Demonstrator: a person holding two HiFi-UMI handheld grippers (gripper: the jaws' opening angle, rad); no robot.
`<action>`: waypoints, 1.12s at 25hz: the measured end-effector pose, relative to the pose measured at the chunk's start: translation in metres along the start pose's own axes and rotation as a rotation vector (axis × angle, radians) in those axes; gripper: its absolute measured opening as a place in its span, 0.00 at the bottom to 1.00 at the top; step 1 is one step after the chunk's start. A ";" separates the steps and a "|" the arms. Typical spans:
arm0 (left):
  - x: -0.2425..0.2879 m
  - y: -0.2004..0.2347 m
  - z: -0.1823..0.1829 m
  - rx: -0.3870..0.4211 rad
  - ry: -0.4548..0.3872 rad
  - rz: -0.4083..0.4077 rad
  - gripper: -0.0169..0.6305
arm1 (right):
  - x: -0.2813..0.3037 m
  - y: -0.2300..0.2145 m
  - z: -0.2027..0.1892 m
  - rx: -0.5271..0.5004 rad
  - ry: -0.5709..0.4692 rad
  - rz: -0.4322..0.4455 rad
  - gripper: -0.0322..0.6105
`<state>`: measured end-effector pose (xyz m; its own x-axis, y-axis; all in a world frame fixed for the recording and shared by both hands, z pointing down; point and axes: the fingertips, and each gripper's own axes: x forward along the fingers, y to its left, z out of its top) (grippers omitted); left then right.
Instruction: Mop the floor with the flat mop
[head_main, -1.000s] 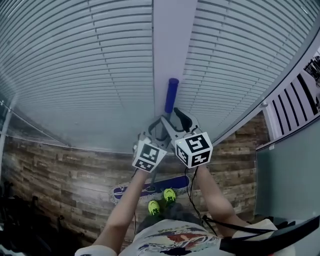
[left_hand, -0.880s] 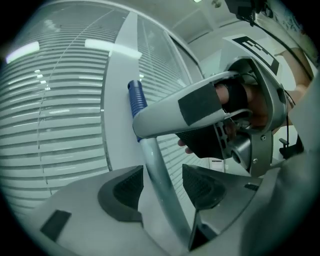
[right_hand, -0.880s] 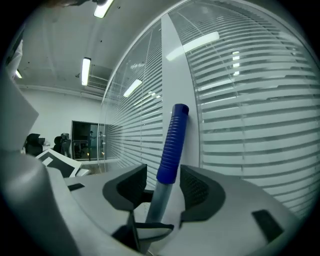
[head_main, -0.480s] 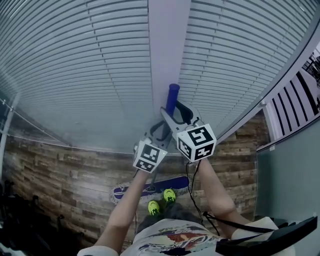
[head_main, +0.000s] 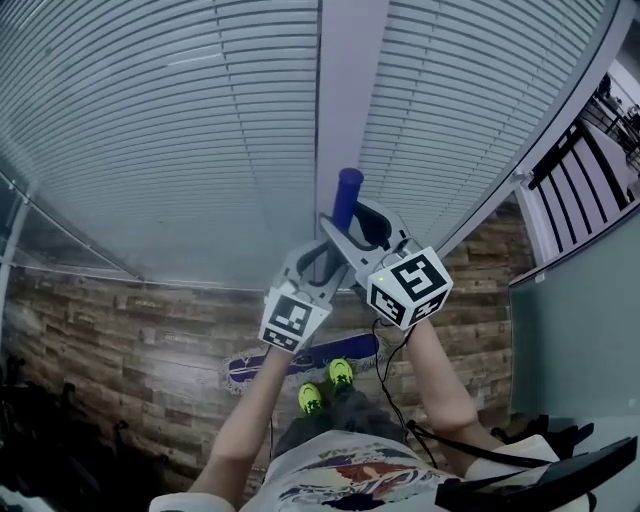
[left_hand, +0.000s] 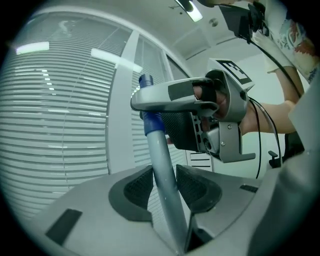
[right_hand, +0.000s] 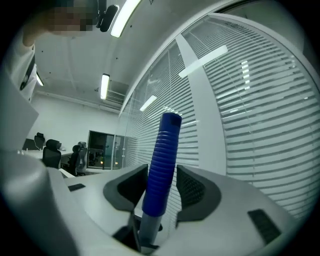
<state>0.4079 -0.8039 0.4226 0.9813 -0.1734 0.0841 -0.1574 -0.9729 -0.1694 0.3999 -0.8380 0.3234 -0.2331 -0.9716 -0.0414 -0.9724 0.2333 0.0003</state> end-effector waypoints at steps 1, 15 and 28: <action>-0.009 -0.007 0.002 0.003 -0.009 -0.005 0.26 | -0.007 0.011 0.001 0.010 -0.008 -0.003 0.32; -0.081 -0.126 0.040 0.067 -0.170 -0.359 0.31 | -0.121 0.112 0.016 0.103 -0.061 0.166 0.27; -0.139 -0.285 0.052 -0.024 -0.170 -0.287 0.18 | -0.289 0.191 0.014 0.084 -0.129 0.307 0.27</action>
<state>0.3219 -0.4948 0.4083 0.9901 0.1342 -0.0406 0.1274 -0.9821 -0.1391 0.2818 -0.5121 0.3215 -0.5064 -0.8437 -0.1782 -0.8516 0.5217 -0.0502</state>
